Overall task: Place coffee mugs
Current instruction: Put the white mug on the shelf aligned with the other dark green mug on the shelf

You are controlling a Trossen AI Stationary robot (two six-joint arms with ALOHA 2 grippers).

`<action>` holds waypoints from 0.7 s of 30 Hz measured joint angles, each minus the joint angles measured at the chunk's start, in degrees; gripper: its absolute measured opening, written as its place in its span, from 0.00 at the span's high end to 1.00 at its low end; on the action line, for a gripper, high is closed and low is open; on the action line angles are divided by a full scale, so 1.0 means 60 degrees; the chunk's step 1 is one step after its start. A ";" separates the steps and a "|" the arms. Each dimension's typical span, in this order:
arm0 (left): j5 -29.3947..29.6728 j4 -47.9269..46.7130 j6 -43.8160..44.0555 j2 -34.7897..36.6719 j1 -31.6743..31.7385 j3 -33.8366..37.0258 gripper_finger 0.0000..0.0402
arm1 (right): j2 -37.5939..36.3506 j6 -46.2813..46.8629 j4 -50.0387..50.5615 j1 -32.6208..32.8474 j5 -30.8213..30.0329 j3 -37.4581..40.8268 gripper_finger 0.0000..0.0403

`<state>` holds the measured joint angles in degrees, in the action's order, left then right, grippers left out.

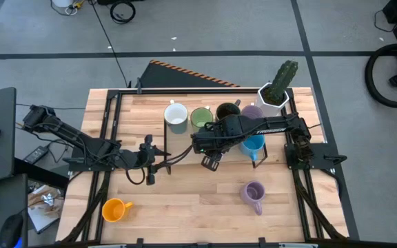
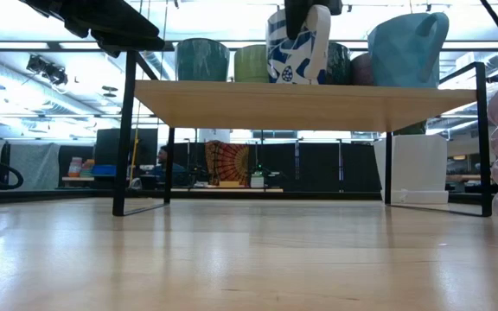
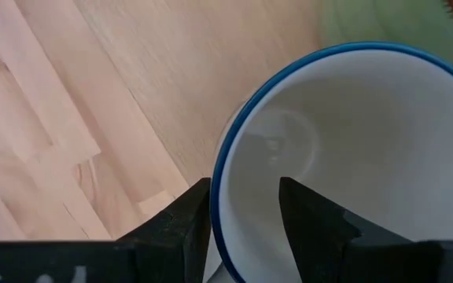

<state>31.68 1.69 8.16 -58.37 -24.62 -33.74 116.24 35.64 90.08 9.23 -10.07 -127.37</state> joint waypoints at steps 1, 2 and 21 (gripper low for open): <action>0.0000 0.0000 0.0000 0.0000 0.0001 0.0000 0.60 | -0.0008 0.0063 -0.0001 0.0000 0.0043 0.0000 0.61; 0.0000 0.0000 0.0000 0.0000 0.0001 0.0000 0.60 | -0.0017 0.0110 -0.0003 0.0000 0.0100 0.0000 0.61; -0.0328 -0.0044 0.0020 0.0000 0.0002 0.0000 0.60 | -0.0145 0.0073 -0.0007 0.0000 0.0136 -0.0004 0.62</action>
<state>29.71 1.43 8.29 -58.37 -24.61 -33.74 115.37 36.07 90.04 9.23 -9.25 -127.39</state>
